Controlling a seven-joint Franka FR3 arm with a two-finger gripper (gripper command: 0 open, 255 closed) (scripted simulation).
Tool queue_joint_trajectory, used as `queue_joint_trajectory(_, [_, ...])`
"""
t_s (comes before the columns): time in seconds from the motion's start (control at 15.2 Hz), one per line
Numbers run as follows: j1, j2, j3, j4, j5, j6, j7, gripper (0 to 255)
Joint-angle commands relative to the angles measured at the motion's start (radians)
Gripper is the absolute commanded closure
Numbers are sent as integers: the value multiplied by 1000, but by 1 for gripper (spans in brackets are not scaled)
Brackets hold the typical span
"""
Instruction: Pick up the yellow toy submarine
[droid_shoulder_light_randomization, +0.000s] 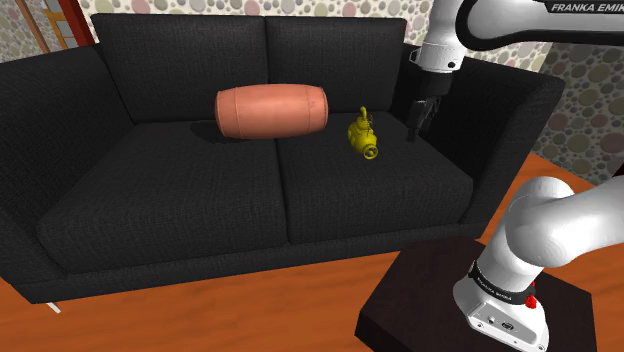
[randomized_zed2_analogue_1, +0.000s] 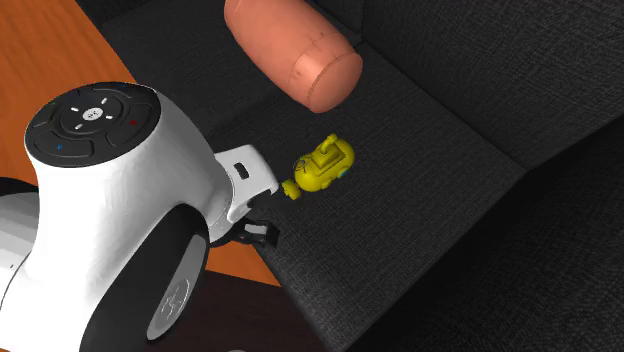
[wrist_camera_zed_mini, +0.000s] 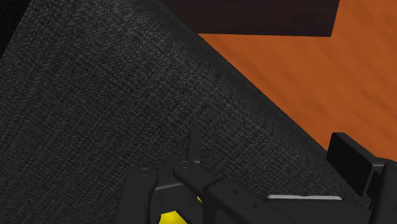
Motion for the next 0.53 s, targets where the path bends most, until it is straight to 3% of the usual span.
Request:
queue_joint_trajectory(0.0, [0, 0, 0, 0, 0, 0, 0, 0])
queue_joint_trajectory(0.46, [-69, 283, 17, 172, -8, 111, 161, 0])
